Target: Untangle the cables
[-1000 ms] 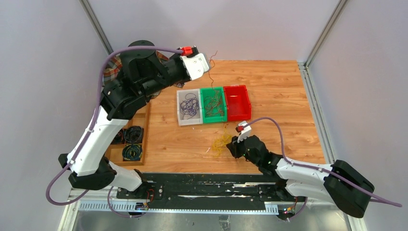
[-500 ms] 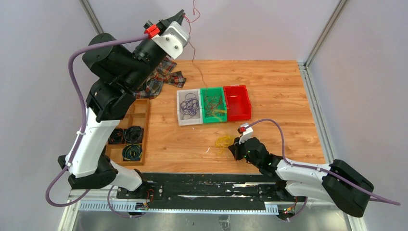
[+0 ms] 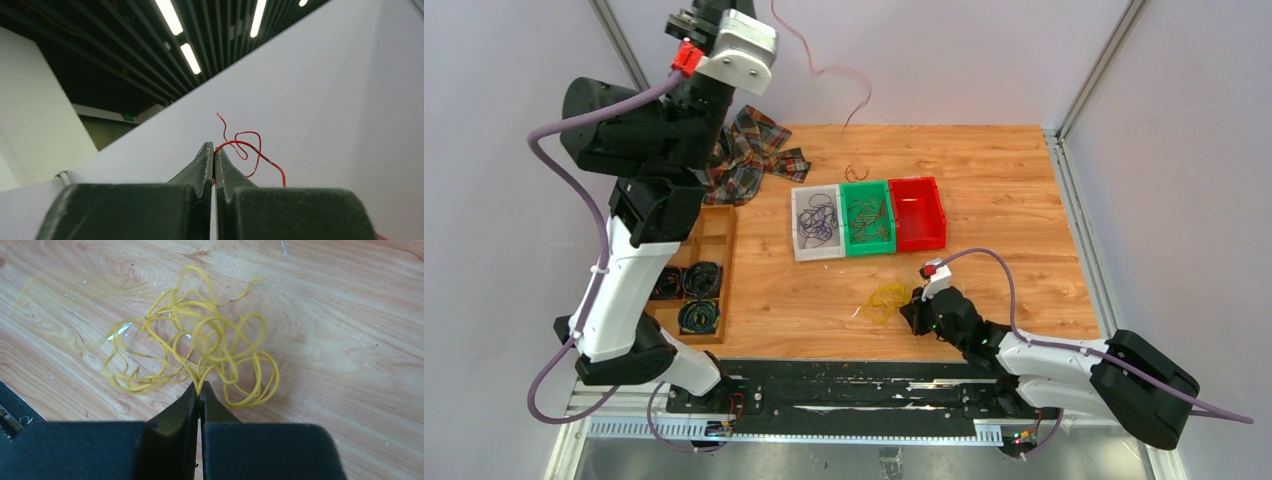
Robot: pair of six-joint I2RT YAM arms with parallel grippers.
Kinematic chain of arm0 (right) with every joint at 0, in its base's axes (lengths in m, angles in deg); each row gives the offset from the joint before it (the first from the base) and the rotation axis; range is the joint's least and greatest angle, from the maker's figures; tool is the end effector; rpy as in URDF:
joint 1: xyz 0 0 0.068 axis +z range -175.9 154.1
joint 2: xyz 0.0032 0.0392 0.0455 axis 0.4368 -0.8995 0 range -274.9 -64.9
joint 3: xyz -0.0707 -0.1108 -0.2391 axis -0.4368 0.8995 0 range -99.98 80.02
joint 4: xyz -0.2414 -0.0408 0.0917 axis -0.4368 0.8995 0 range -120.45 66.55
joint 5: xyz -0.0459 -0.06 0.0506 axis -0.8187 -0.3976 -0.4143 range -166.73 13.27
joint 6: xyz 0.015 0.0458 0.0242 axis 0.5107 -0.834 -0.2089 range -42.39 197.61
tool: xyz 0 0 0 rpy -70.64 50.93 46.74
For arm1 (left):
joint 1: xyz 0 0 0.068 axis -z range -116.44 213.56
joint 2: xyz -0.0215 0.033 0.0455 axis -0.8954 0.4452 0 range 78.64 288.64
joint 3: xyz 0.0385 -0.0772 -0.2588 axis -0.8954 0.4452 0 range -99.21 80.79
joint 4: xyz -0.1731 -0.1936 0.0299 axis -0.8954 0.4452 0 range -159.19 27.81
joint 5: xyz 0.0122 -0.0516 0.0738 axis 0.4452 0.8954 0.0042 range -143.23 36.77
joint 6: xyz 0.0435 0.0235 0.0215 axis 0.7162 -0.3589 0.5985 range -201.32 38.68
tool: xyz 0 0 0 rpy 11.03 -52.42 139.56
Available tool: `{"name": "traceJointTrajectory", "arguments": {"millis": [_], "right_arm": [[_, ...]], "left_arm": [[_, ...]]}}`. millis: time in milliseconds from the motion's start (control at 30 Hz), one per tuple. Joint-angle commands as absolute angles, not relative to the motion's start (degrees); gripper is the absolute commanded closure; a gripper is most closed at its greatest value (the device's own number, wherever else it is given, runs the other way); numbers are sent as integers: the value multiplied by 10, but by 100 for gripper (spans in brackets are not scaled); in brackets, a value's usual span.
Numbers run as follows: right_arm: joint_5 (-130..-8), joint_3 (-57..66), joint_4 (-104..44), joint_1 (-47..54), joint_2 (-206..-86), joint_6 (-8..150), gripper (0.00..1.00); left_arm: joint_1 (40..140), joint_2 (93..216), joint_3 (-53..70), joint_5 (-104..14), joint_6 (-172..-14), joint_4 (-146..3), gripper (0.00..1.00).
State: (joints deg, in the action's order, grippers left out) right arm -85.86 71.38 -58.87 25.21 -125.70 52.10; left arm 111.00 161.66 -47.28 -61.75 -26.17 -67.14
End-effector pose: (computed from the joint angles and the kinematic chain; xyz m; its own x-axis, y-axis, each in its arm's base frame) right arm 0.1230 0.1433 0.1433 -0.5198 0.0330 -0.8536 -0.5024 0.7964 0.3367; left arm 0.1381 -0.1425 0.6657 0.8012 0.3274 -0.5008 -0.0043 0.8401 0.5424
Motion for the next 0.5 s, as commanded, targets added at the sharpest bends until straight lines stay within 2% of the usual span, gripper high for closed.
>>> {"name": "traceJointTrajectory", "arguments": {"millis": [0,133,400,467], "right_arm": [[-878,720,-582,258,-1267,509,99],[-878,719,-582,258,-1263,505,99],[-877,685,-522,258,-1189,507,99],[-880,681,-506,258,-1158,506,95]], "left_arm": [[1114,1642,-540,-622,-204,-807,99],[1114,1650,-565,-601,-212,-733,99],[1114,1561,-338,-561,-250,-652,99],[1114,1548,-285,-564,-255,-645,99]]}}
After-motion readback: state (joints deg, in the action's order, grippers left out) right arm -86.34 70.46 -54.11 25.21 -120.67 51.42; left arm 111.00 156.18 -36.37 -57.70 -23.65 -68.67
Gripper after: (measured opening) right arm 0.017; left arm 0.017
